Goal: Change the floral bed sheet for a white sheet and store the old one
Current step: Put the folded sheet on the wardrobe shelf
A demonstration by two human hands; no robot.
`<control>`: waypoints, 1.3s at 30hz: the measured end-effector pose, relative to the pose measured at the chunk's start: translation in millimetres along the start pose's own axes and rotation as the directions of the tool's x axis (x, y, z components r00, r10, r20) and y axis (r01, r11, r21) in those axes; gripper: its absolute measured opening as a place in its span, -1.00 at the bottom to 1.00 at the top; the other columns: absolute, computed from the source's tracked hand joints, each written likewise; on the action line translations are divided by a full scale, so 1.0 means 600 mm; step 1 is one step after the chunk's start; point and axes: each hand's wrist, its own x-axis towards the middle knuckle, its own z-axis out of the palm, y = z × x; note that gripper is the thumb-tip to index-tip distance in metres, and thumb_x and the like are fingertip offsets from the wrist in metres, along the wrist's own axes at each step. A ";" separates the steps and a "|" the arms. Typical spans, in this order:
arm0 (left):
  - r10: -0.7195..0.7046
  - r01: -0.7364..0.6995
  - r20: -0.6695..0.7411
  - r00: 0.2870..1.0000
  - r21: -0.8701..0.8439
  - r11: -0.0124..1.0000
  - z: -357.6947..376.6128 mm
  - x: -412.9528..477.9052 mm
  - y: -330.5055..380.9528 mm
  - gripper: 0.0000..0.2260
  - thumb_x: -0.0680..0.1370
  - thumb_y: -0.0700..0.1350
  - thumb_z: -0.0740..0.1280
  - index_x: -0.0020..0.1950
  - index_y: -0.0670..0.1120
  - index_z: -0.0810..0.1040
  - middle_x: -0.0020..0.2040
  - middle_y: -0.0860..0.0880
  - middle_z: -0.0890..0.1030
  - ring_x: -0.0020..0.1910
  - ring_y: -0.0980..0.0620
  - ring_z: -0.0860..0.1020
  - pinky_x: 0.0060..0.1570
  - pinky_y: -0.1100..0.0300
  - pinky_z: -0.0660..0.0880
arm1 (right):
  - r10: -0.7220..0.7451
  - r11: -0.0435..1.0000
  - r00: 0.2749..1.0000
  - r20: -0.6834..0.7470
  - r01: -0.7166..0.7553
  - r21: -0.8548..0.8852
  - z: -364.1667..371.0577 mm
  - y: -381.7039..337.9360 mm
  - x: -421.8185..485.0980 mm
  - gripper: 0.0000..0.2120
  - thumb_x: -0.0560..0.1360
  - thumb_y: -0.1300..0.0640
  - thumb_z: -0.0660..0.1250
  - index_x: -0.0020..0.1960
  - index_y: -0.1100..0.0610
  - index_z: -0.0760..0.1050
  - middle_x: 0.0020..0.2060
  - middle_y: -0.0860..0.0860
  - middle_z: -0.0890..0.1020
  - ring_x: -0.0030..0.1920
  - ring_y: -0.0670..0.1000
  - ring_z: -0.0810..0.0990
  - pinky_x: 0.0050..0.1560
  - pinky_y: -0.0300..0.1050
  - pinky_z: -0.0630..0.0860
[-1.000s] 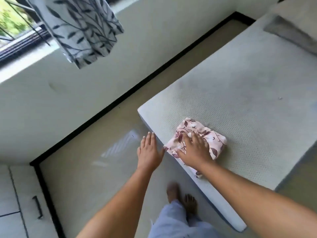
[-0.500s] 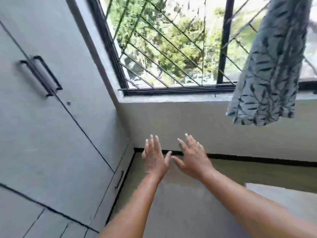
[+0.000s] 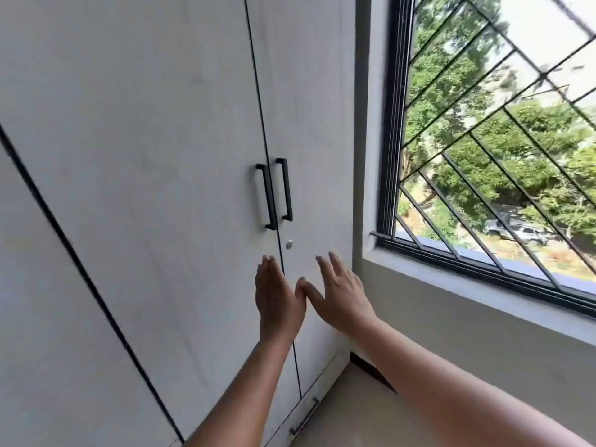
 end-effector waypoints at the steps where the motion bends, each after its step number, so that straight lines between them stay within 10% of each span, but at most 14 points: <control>1: -0.008 0.008 -0.021 1.000 -0.026 1.000 -0.003 0.019 -0.001 -0.33 0.64 -0.05 0.29 0.60 -0.28 0.03 0.61 -0.26 0.10 0.60 -0.20 0.07 0.56 -0.02 0.02 | -0.017 1.000 1.000 0.008 0.017 0.020 0.004 -0.008 0.023 -0.30 0.62 -0.34 0.08 0.62 0.02 0.11 0.63 0.12 0.11 0.62 0.12 0.10 0.57 0.08 0.11; 15: -0.182 0.114 -0.199 0.963 -0.312 0.943 0.025 0.225 0.013 -0.56 0.65 -0.02 0.28 0.50 -0.13 0.33 0.43 -0.09 0.45 0.38 0.01 0.46 0.34 0.14 0.41 | -0.051 0.859 0.985 -0.163 0.126 0.497 0.046 -0.022 0.320 -0.46 0.64 -0.06 0.25 0.52 0.17 0.27 0.41 0.10 0.43 0.38 0.06 0.43 0.31 -0.18 0.29; 19: -0.318 0.212 -0.312 0.895 -0.328 0.920 0.051 0.279 0.053 -0.63 0.67 0.02 0.23 0.43 -0.11 0.43 0.31 0.03 0.55 0.26 0.08 0.53 0.13 0.34 0.36 | -0.097 0.759 0.981 -0.170 0.184 0.625 0.046 -0.008 0.411 -0.59 0.65 -0.07 0.22 0.41 0.12 0.37 0.25 0.06 0.50 0.27 0.07 0.51 0.31 0.02 0.44; 25: -0.457 0.283 -0.372 0.808 -0.435 0.855 0.068 0.304 0.071 -0.73 0.69 0.06 0.17 0.00 -0.08 0.55 -0.15 0.00 0.63 -0.11 0.00 0.58 -0.04 0.03 0.51 | -0.249 0.666 0.969 0.000 0.171 0.727 0.029 0.009 0.457 -0.72 0.69 -0.11 0.10 -0.01 0.04 0.45 -0.16 0.02 0.63 -0.16 0.07 0.61 -0.43 -0.01 0.47; 39: -0.413 0.313 -0.440 0.797 -0.284 0.906 0.082 0.216 0.134 -0.86 0.62 0.04 0.33 -0.07 0.04 0.43 -0.17 0.11 0.57 -0.20 0.21 0.53 -0.19 0.31 0.40 | -0.290 0.592 0.956 -0.047 0.217 0.776 -0.014 0.069 0.386 -0.73 0.67 -0.11 0.19 -0.02 0.09 0.40 -0.23 0.00 0.57 -0.24 -0.02 0.56 -0.28 -0.10 0.41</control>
